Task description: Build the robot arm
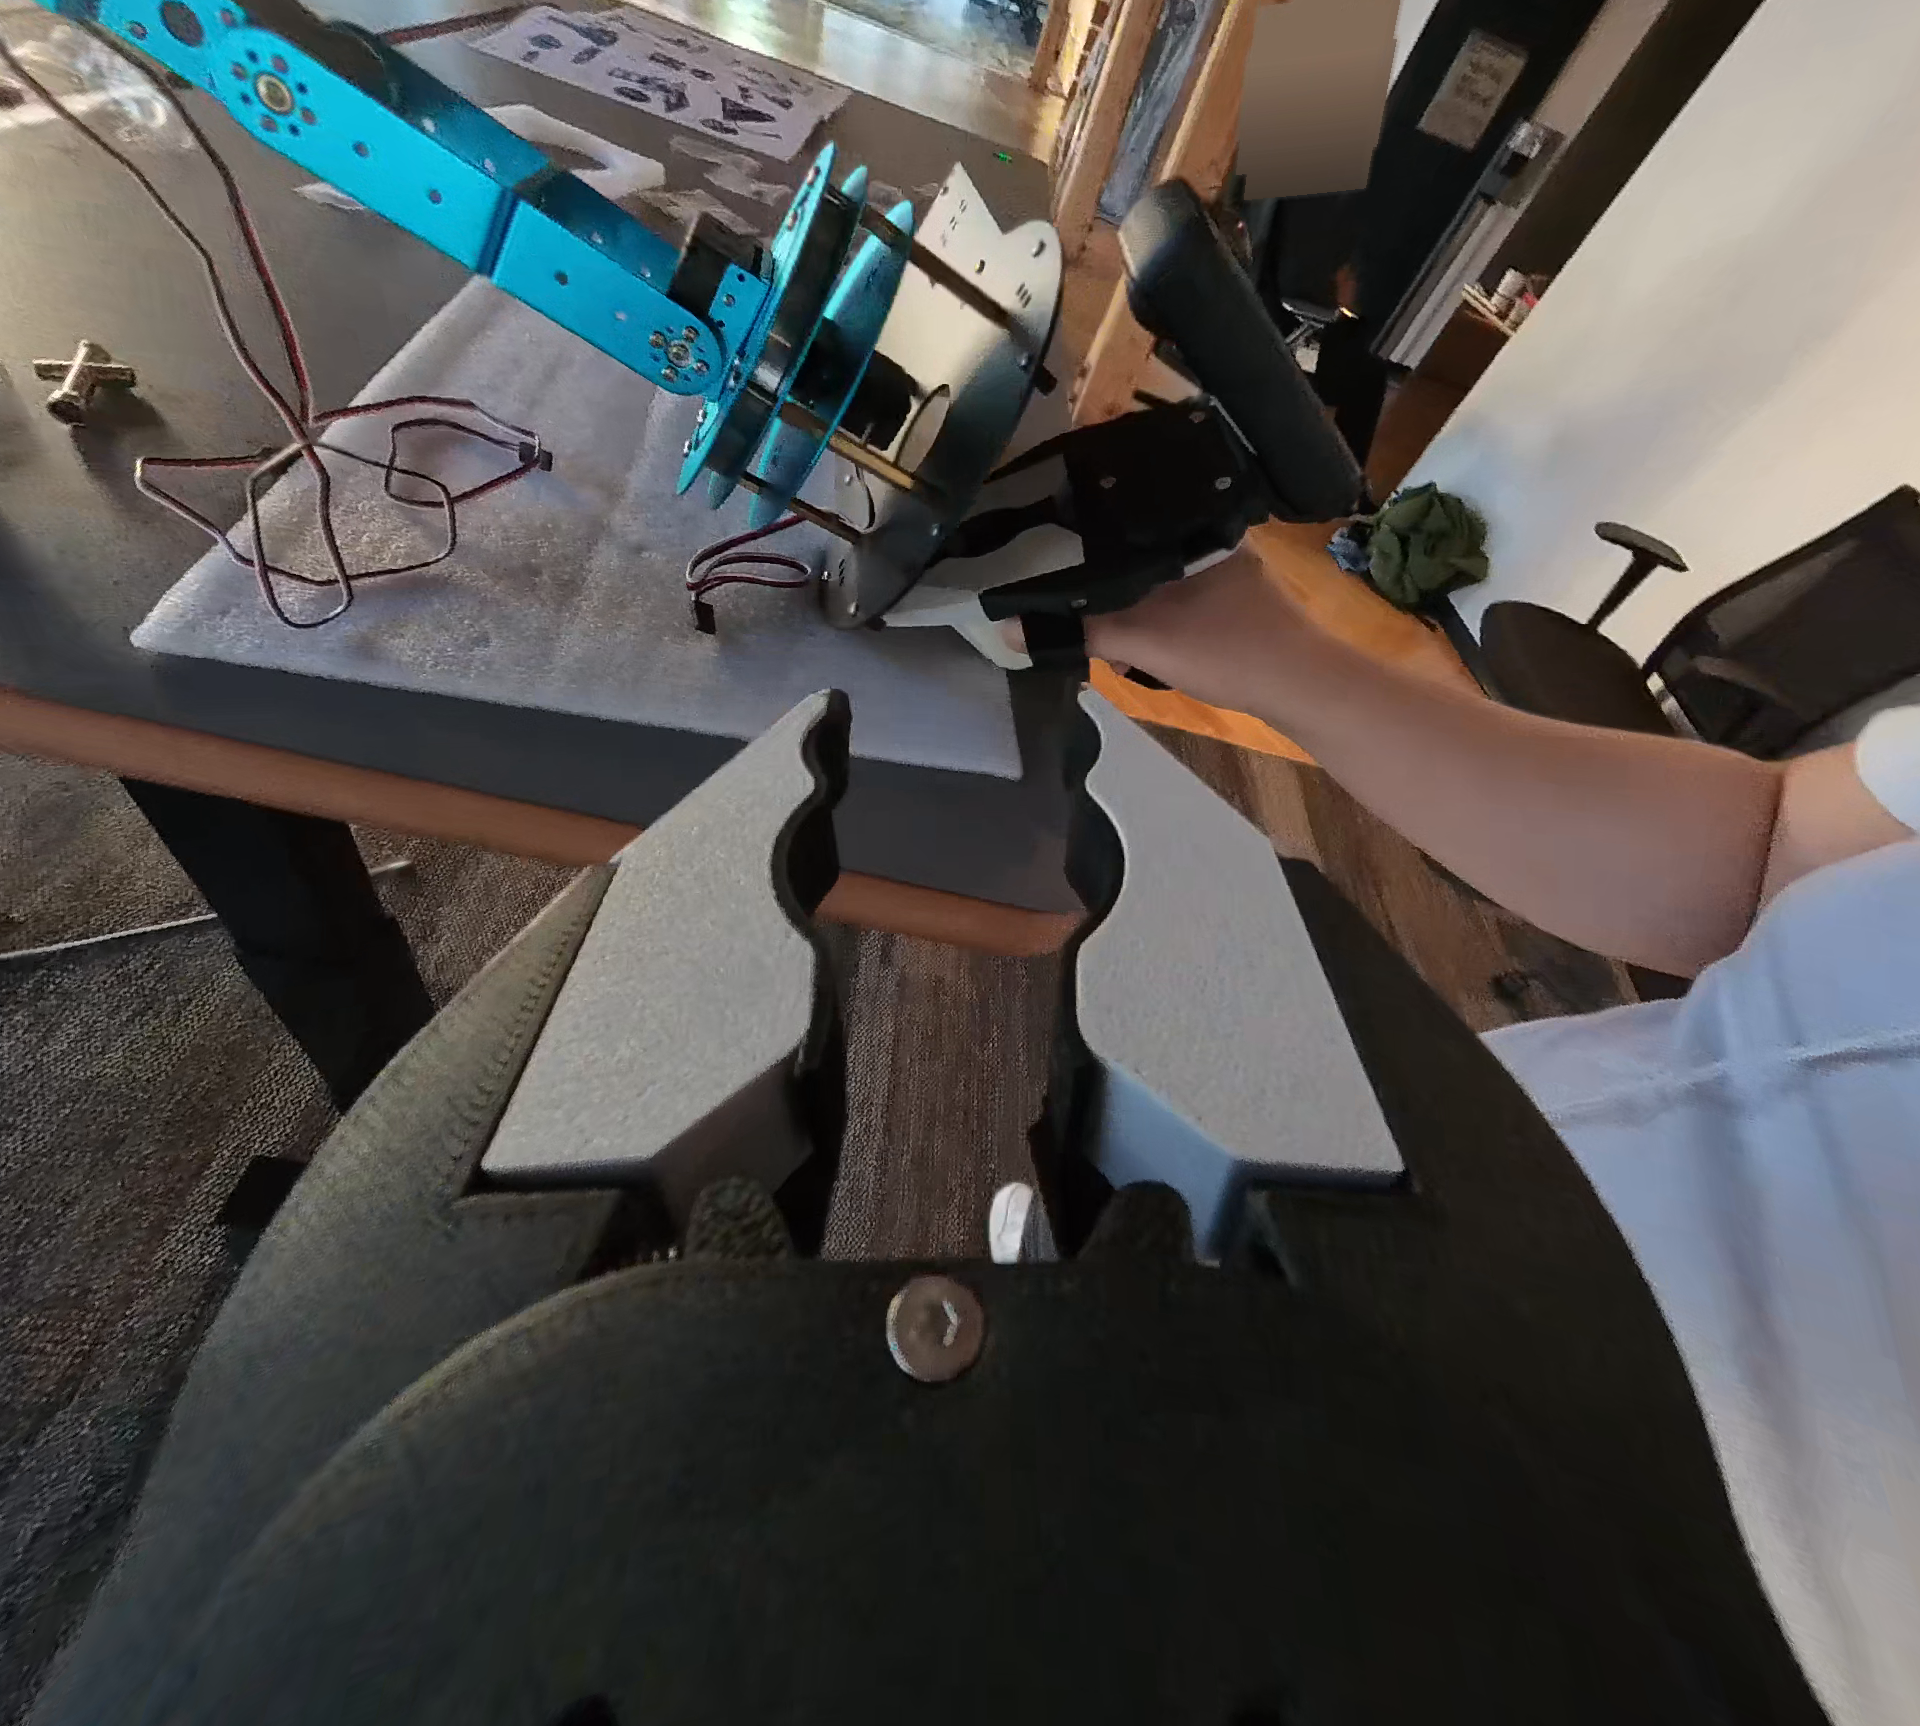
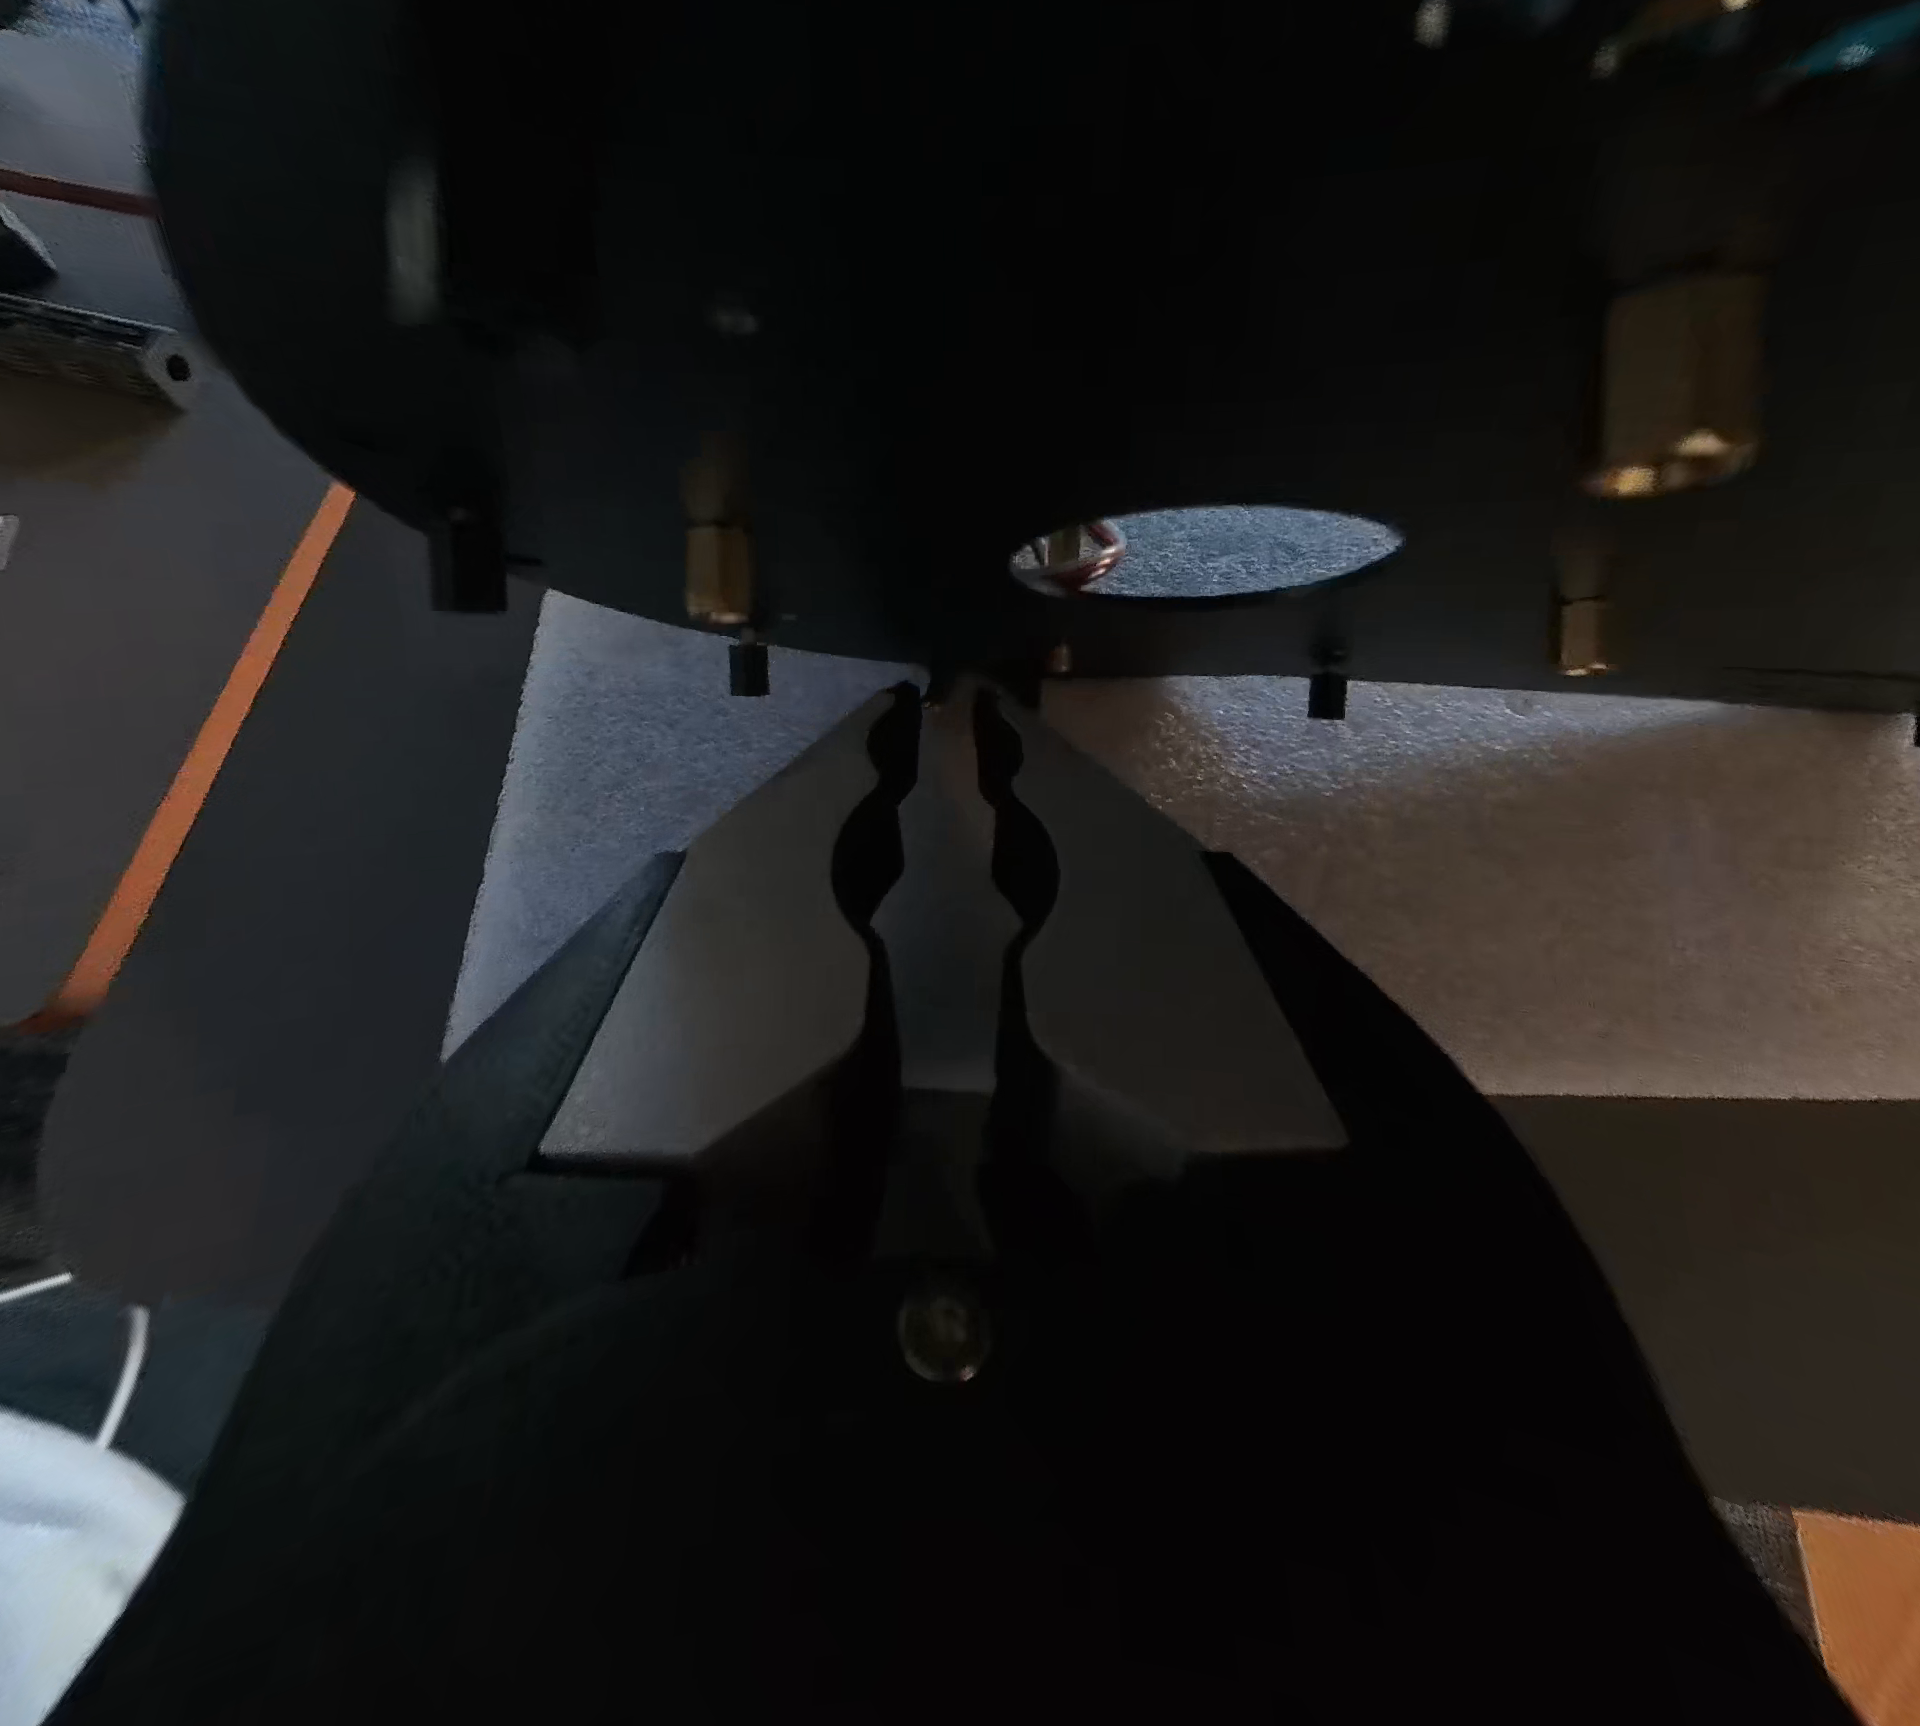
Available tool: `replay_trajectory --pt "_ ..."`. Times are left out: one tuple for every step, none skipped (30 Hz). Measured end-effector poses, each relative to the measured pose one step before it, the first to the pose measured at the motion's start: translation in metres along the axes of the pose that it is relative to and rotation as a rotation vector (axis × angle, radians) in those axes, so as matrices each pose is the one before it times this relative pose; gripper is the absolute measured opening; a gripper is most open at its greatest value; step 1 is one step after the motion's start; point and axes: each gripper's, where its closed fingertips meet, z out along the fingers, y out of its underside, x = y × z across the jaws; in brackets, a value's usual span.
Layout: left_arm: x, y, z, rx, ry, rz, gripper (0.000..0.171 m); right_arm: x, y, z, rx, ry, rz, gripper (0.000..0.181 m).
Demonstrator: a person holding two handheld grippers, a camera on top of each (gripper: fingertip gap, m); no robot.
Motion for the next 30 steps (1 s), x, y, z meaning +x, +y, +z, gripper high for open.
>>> replay_trajectory --pt "-0.00094 -0.00230 0.00188 -0.00643 0.0091 0.0042 0.039 -0.00020 0.00059 0.00100 -0.0140 -0.0020 0.0101 0.007" --pt "0.00011 -0.00248 0.00230 -0.00364 0.0080 0.0051 0.039 -0.00075 0.00046 0.00096 -0.0137 -0.0036 0.0046 0.005" --pt "0.00048 -0.00233 0.00272 -0.00225 0.0065 0.0069 0.038 -0.00083 0.00006 0.00073 -0.0101 -0.0038 -0.0085 0.003" --pt "0.00048 -0.00226 0.00309 -0.00042 0.0029 0.0081 0.038 -0.00020 0.00029 0.00047 -0.0084 -0.0036 -0.0097 0.003" --pt "-0.00032 -0.00210 0.00376 0.00049 -0.0021 0.0050 0.038 -0.00002 0.00023 -0.00032 -0.0053 -0.0095 0.0016 0.003" --pt "-0.00022 -0.00135 0.00442 -0.00103 -0.0013 -0.0016 0.038 -0.00001 0.00065 -0.00120 -0.0006 -0.0142 0.0068 0.004" --pt "0.00067 -0.00069 0.00480 -0.00101 0.0050 -0.0057 0.037 0.00074 0.00119 -0.00173 0.0050 -0.0128 0.0144 0.003" --pt "0.00112 -0.00042 0.00482 0.00150 0.0087 -0.0075 0.037 -0.00018 0.00157 -0.00231 0.0062 -0.0182 0.0187 0.003" --pt "0.00161 -0.00008 0.00480 0.00063 0.0120 -0.0080 0.036 -0.00178 0.00065 -0.00358 0.0084 -0.0241 0.0154 0.003" --pt "0.00181 0.00111 0.00459 -0.00690 0.0142 -0.0066 0.036 -0.00118 0.00017 -0.00465 0.0109 -0.0133 0.0044 0.004" --pt "0.00105 0.00221 0.00406 -0.01355 0.0086 -0.0042 0.036 -0.00063 -0.00025 -0.00474 0.0129 -0.0064 -0.0176 0.004" --pt "-0.00036 0.00234 0.00338 -0.01270 -0.0003 -0.0018 0.037 0.00239 0.00181 -0.00416 -0.0004 0.0121 -0.0314 0.004" --pt "-0.00049 0.00189 0.00295 -0.00809 -0.0018 -0.0019 0.037 0.00549 0.00437 -0.00273 -0.0178 0.0272 -0.0346 0.004" --pt "0.00051 0.00140 0.00243 -0.00608 0.0047 -0.0046 0.037 0.00118 0.00453 -0.00015 -0.0222 -0.0073 -0.0407 0.004" --pt "0.00129 0.00152 0.00199 -0.00762 0.0103 -0.0071 0.037 -0.00189 0.00393 0.00145 -0.0235 -0.0287 -0.0310 0.005" --pt "0.00114 0.00177 0.00153 -0.00963 0.0094 -0.0069 0.037 -0.00010 0.00088 0.00076 -0.0093 -0.0159 -0.0025 0.005" --pt "0.00035 0.00193 0.00119 -0.01032 0.0051 -0.0045 0.037 0.00020 -0.00134 -0.00060 -0.0013 -0.0118 0.0075 0.005" --pt "-0.00012 0.00182 0.00089 -0.01092 0.0020 -0.0015 0.037 0.00037 0.00013 -0.00033 -0.0114 -0.0062 0.0034 0.005" --pt "-0.00029 0.00157 0.00050 -0.01178 0.0003 0.0014 0.037 0.00172 0.00042 -0.00065 -0.0091 0.0076 0.0030 0.010" --pt "-0.00046 0.00098 -0.00005 -0.01124 -0.0015 0.0036 0.038 0.00144 0.00055 -0.00125 -0.0064 0.0110 0.0037 0.015" --pt "-0.00069 0.00032 -0.00044 -0.00906 -0.0030 0.0049 0.038 -0.00038 0.00052 -0.00159 -0.0008 0.0030 0.0045 0.016" --pt "-0.00052 -0.00038 -0.00084 -0.00580 -0.0030 0.0061 0.038 -0.00146 0.00011 -0.00160 0.0059 -0.0038 0.0003 0.016" --pt "-0.00071 -0.00058 -0.00100 -0.00296 -0.0029 0.0071 0.038 0.00002 0.00029 -0.00129 0.0078 0.0050 0.0042 0.016" --pt "-0.00121 -0.00035 -0.00089 -0.00269 -0.0040 0.0060 0.038 -0.00026 -0.00042 -0.00080 0.0109 0.0009 0.0021 0.016" --pt "-0.00173 0.00021 -0.00067 -0.00436 -0.0041 0.0037 0.038 -0.00095 -0.00161 -0.00030 0.0158 -0.0052 -0.0072 0.016" --pt "-0.00166 0.00069 -0.00026 -0.00594 -0.0023 0.0015 0.039 0.00096 -0.00118 0.00029 0.0106 0.0055 -0.0113 0.016" --pt "-0.00167 0.00080 -0.00015 -0.00634 -0.0009 -0.0005 0.039 0.00144 0.00017 0.00099 -0.0012 0.0061 -0.0086 0.016" --pt "-0.00164 0.00068 -0.00004 -0.00506 -0.0002 -0.0014 0.039 -0.00105 -0.00020 0.00135 -0.0018 -0.0113 -0.0065 0.016" --pt "-0.00139 0.00023 -0.00002 -0.00266 0.0006 -0.0011 0.039 -0.00171 0.00024 0.00149 -0.0052 -0.0160 -0.0019 0.016" --pt "-0.00136 -0.00013 -0.00007 -0.00108 0.0003 -0.0012 0.039 -0.00021 0.00116 0.00135 -0.0117 -0.0052 0.0024 0.016"
